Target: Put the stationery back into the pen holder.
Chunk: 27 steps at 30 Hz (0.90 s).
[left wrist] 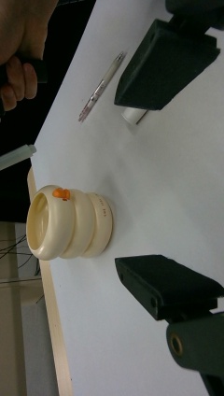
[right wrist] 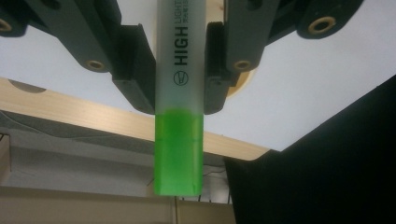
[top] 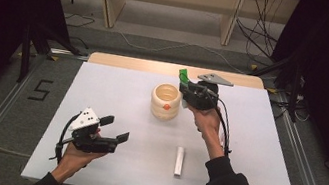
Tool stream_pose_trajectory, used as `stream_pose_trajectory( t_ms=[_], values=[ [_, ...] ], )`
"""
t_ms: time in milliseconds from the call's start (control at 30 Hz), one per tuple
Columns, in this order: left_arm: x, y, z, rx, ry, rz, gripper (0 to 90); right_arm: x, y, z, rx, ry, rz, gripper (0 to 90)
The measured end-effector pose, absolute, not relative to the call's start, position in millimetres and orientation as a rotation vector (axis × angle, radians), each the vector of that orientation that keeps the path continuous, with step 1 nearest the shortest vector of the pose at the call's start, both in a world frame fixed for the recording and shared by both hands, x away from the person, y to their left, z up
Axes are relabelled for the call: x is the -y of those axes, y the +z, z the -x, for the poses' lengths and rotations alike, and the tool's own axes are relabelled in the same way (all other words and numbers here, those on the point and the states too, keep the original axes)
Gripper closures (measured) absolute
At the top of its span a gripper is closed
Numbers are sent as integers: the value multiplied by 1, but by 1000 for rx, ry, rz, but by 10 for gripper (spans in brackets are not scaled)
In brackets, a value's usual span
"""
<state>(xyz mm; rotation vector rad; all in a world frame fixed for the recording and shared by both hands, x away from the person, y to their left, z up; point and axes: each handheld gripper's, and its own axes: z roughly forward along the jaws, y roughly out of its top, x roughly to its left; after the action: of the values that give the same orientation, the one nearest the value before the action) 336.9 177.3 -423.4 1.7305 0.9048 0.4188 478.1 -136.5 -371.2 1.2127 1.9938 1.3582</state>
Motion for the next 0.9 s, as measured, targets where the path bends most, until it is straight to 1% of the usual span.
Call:
stream_pose_trajectory(
  t_ms=[433,900],
  values=[
    [-177,-424,-337,-906,415,-1727,177,115,-365,-489,-2002,1365,-1185,672],
    [-178,-423,-337,-901,415,-1727,177,104,-363,-497,-1991,1383,-1177,672]
  ],
)
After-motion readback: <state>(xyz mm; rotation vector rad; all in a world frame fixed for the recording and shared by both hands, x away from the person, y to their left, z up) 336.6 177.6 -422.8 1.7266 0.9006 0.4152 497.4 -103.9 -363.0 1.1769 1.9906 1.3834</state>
